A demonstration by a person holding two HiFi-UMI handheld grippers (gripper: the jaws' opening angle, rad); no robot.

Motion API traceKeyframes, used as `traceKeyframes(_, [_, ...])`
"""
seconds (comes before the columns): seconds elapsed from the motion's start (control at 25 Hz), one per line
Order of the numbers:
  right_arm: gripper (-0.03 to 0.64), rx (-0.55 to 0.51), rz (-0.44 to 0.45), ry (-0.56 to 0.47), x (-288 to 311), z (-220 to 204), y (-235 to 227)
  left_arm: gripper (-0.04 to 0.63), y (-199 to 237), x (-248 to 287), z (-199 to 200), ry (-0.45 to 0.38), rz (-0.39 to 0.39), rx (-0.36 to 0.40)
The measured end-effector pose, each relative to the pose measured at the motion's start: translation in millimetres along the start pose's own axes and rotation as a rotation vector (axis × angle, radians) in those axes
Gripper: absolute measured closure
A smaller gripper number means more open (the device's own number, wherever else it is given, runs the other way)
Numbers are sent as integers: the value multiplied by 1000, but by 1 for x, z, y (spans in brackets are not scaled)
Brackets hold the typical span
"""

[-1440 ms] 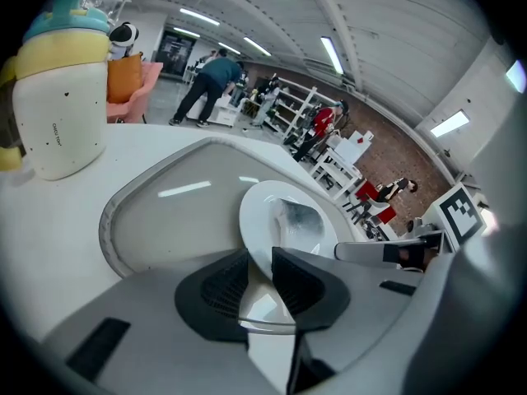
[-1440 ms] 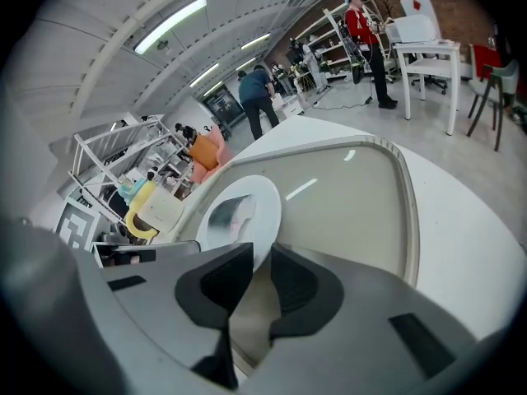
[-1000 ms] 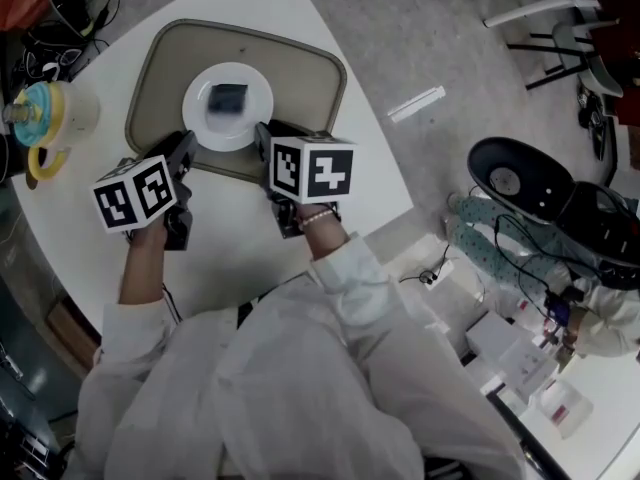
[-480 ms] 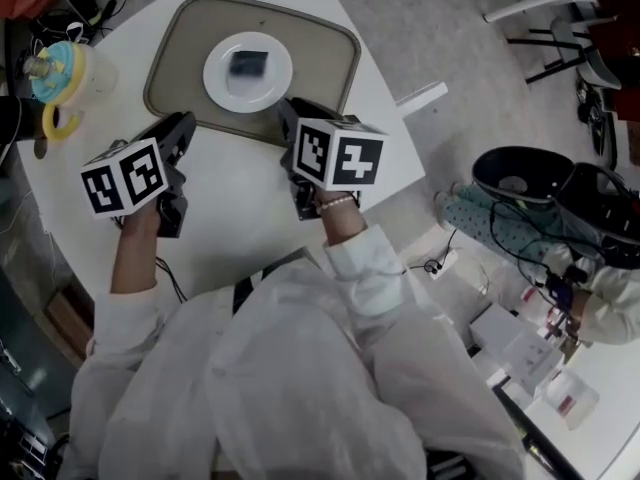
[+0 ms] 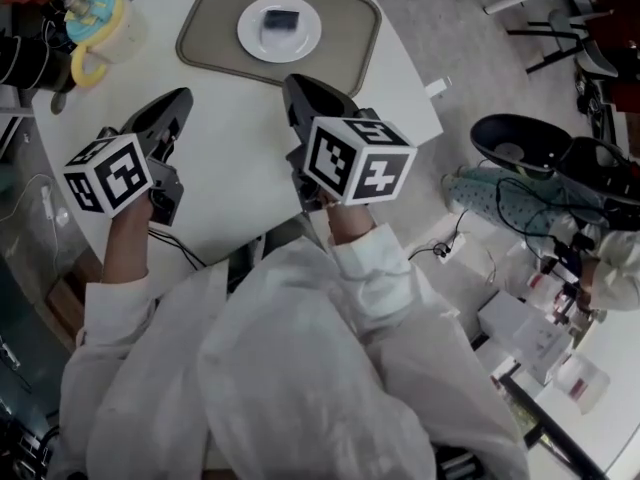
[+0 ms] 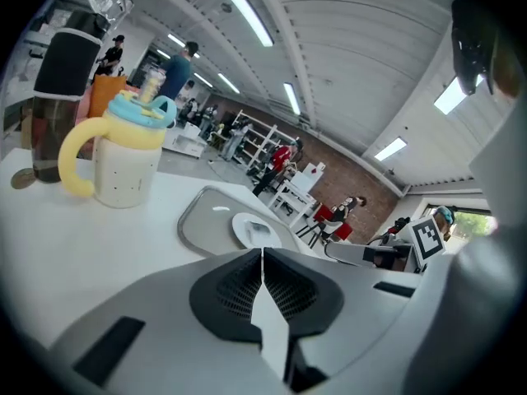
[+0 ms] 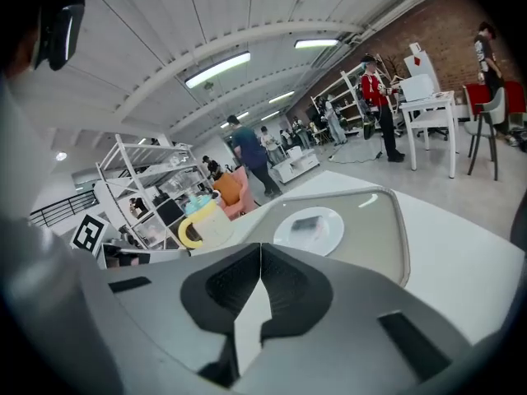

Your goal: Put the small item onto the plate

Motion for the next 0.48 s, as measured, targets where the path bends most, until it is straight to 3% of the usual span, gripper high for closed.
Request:
traceKeyframes(0.2, [601,-57,24,-29,-10,-14,48,581,0,-40,-12,-14,-46,34])
traceKeyframes(0.48, [601,-61,35,-71,-21,-48,105,581,4,-90,-36,23,-104,69])
Point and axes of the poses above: the fingertips, and each gripper's own axes: x forward along the fingers, y to its left, z out of its top, the point moved 5 cm from there along -x, backward along the fingers, and after that the axes turned 10 degrees about y, right-handed, at the moved point
